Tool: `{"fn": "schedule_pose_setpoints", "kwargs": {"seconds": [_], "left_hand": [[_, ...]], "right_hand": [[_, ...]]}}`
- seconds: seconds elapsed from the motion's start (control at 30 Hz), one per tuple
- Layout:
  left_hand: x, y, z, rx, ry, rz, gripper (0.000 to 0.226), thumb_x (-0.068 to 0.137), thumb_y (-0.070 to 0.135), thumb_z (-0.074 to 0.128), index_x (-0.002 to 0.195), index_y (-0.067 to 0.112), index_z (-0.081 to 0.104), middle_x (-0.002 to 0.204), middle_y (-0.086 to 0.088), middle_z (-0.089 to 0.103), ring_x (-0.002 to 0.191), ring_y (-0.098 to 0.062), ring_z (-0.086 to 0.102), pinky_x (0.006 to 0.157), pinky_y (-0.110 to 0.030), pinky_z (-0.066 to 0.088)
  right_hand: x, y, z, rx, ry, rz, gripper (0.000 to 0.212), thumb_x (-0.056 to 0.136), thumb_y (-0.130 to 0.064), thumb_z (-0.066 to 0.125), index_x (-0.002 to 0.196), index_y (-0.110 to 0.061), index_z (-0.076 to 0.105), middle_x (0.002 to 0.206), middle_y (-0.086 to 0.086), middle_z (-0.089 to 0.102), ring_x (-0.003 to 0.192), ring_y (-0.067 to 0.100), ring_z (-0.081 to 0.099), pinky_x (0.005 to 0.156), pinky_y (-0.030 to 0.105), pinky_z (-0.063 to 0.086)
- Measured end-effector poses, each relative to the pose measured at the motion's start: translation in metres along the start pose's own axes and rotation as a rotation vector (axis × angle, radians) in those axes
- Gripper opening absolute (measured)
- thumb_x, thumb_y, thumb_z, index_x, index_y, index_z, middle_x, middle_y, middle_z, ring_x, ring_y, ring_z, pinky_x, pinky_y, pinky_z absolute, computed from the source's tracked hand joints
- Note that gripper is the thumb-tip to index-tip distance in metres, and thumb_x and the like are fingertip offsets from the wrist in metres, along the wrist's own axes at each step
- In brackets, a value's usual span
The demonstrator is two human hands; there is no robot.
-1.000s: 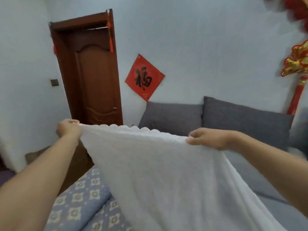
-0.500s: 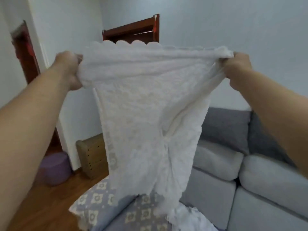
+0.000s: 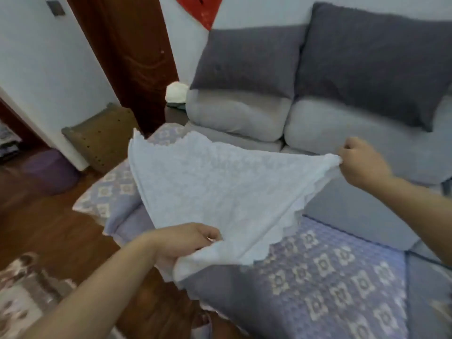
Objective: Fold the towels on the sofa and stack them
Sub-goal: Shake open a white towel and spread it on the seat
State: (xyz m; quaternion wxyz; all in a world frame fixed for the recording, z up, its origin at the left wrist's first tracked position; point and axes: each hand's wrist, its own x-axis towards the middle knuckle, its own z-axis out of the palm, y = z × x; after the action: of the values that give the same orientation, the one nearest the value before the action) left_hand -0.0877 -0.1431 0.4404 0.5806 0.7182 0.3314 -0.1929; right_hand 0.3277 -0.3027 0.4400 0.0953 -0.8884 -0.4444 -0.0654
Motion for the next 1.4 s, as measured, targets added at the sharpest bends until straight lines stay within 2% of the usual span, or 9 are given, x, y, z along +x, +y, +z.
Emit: {"fn": "schedule_pose_setpoints", "kwargs": {"seconds": [0.17, 0.33, 0.53, 0.6, 0.63, 0.67, 0.87, 1.03, 1.4], "left_hand": [[0.112, -0.023, 0.177, -0.19, 0.128, -0.179, 0.027, 0.095, 0.005, 0.048, 0.087, 0.021, 0.068, 0.085, -0.008, 0.069, 0.075, -0.022, 0.063, 0.065, -0.026, 0.045], [0.17, -0.046, 0.291, -0.096, 0.23, -0.119, 0.027, 0.101, 0.014, 0.039, 0.09, 0.028, 0.059, 0.083, 0.005, 0.057, 0.073, -0.012, 0.053, 0.065, -0.027, 0.044], [0.175, -0.044, 0.343, -0.067, 0.108, 0.03, 0.018, 0.103, 0.011, 0.046, 0.091, 0.015, 0.059, 0.093, -0.009, 0.061, 0.084, -0.017, 0.054, 0.076, -0.027, 0.044], [0.169, -0.032, 0.351, -0.147, 0.062, 0.08, 0.035, 0.103, 0.013, 0.049, 0.085, 0.038, 0.065, 0.092, 0.001, 0.067, 0.087, -0.015, 0.063, 0.08, -0.03, 0.053], [0.165, -0.026, 0.351, -0.158, 0.056, 0.104, 0.037, 0.103, 0.016, 0.051, 0.085, 0.046, 0.064, 0.095, 0.005, 0.068, 0.091, -0.013, 0.065, 0.084, -0.033, 0.056], [0.159, -0.021, 0.348, -0.147, 0.078, 0.149, 0.032, 0.102, 0.021, 0.053, 0.092, 0.05, 0.061, 0.103, 0.009, 0.067, 0.099, -0.01, 0.064, 0.091, -0.033, 0.055], [0.183, -0.052, 0.298, 0.254, 0.265, 0.244, 0.07, 0.09, 0.033, 0.067, 0.149, 0.042, 0.03, 0.139, 0.03, 0.03, 0.127, 0.009, 0.033, 0.11, -0.014, 0.03], [0.247, -0.112, 0.193, 0.523, 0.555, 0.104, 0.036, 0.085, 0.009, 0.065, 0.121, 0.014, 0.069, 0.113, -0.015, 0.067, 0.103, -0.036, 0.064, 0.089, -0.042, 0.049], [0.246, -0.166, 0.034, 0.702, 0.214, 0.38, 0.009, 0.099, 0.018, 0.056, 0.091, 0.021, 0.052, 0.078, 0.001, 0.053, 0.075, -0.024, 0.054, 0.063, -0.036, 0.038]], "right_hand": [[-0.107, 0.125, 0.114, 0.072, -0.378, 0.432, 0.029, 0.088, -0.021, 0.057, 0.116, -0.019, 0.066, 0.117, 0.02, 0.067, 0.104, 0.04, 0.065, 0.089, 0.046, 0.054], [-0.185, 0.164, 0.166, 1.074, -0.273, 1.048, 0.068, 0.102, 0.002, 0.043, 0.158, -0.028, 0.02, 0.122, 0.009, 0.058, 0.081, 0.028, 0.059, 0.067, 0.034, 0.054], [-0.335, 0.06, 0.156, 0.944, -0.934, 0.275, 0.08, 0.084, -0.052, 0.071, 0.151, -0.043, 0.028, 0.146, -0.027, 0.025, 0.135, -0.002, 0.026, 0.11, 0.022, 0.029], [-0.361, 0.025, 0.153, 0.918, -0.737, 0.277, 0.12, 0.042, -0.091, 0.017, 0.141, -0.028, 0.043, 0.141, -0.016, 0.039, 0.131, 0.004, 0.038, 0.117, 0.023, 0.027], [-0.364, 0.016, 0.153, 0.851, -0.634, 0.294, 0.073, 0.068, 0.008, 0.037, 0.131, -0.022, 0.057, 0.131, -0.01, 0.055, 0.122, 0.007, 0.052, 0.118, 0.025, 0.028], [-0.362, 0.011, 0.155, 0.82, -0.546, 0.33, 0.041, 0.091, -0.042, 0.044, 0.115, -0.021, 0.069, 0.115, -0.009, 0.068, 0.108, 0.007, 0.061, 0.119, 0.028, 0.028], [-0.303, 0.006, 0.104, 0.968, -0.166, 0.507, 0.014, 0.095, -0.013, 0.066, 0.094, -0.022, 0.076, 0.093, -0.012, 0.073, 0.088, 0.004, 0.066, 0.092, 0.027, 0.049], [-0.262, 0.001, 0.052, 1.128, 0.174, 0.834, 0.012, 0.096, -0.019, 0.065, 0.089, -0.024, 0.073, 0.08, -0.014, 0.073, 0.073, -0.005, 0.064, 0.064, 0.011, 0.05], [-0.266, 0.002, 0.088, 0.957, 0.642, 1.506, 0.025, 0.096, -0.026, 0.066, 0.117, -0.012, 0.066, 0.103, 0.009, 0.067, 0.098, 0.03, 0.066, 0.085, 0.04, 0.049]]}}
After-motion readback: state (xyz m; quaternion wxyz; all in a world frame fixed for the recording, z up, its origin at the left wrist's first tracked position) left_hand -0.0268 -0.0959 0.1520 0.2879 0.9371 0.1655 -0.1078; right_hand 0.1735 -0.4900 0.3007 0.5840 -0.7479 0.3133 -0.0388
